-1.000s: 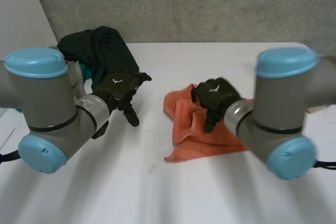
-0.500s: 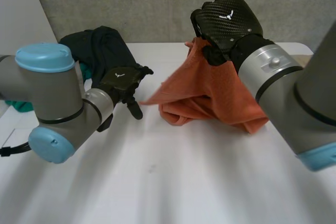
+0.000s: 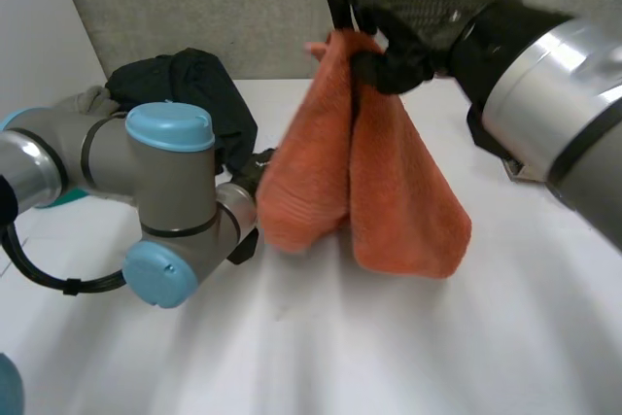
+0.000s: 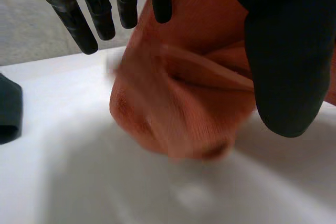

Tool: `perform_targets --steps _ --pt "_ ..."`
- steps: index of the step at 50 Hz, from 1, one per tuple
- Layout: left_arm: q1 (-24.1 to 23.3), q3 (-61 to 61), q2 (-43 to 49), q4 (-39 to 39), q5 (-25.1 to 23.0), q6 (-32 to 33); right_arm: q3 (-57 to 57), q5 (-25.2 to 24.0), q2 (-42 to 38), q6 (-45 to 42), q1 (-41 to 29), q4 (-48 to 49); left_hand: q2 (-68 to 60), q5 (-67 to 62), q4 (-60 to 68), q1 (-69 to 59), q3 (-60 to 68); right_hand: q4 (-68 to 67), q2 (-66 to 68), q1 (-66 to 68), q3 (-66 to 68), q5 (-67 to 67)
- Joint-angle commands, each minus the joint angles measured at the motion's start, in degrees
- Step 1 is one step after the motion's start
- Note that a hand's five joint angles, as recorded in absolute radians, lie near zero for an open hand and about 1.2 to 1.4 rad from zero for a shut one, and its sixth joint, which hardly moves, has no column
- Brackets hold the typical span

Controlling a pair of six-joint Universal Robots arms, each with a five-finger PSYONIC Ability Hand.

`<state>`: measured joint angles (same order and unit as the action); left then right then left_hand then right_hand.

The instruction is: Fold the laundry.

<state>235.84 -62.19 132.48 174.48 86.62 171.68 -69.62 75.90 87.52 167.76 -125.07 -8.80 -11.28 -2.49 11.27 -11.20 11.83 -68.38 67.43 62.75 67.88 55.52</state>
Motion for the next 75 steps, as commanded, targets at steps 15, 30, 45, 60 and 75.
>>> perform_targets --steps 15,30,45,60,75 --pt "-3.11 8.4 4.73 -6.43 5.39 -6.1 3.88 -7.52 9.42 10.22 10.62 -5.0 -68.72 -67.51 68.73 -68.8 68.17 -11.62 12.57 17.25 12.12 14.48" --pt "13.51 19.02 -12.58 -2.92 4.0 -2.04 3.69 -11.04 -4.72 8.28 25.93 10.34 -68.72 -67.51 68.73 -68.8 68.17 -11.62 12.57 17.25 12.12 14.48" --pt "13.07 5.53 -21.38 -1.43 10.59 -5.66 -4.47 -16.65 -10.79 18.74 25.13 34.11 -68.72 -67.51 68.73 -68.8 68.17 -11.62 12.57 17.25 12.12 14.48" --pt "13.6 -27.27 -16.46 3.24 6.64 2.94 -23.72 -21.06 -25.82 -10.55 27.51 21.84 -38.42 -37.21 38.44 -38.51 37.87 22.85 -21.9 -17.21 -22.35 -19.99" --pt "15.79 -27.98 -28.15 -0.72 0.92 12.89 -23.99 -10.95 -12.04 -6.41 29.26 10.21 1.28 2.49 -1.27 1.2 -1.83 58.38 -57.43 -52.75 -57.88 -55.52"
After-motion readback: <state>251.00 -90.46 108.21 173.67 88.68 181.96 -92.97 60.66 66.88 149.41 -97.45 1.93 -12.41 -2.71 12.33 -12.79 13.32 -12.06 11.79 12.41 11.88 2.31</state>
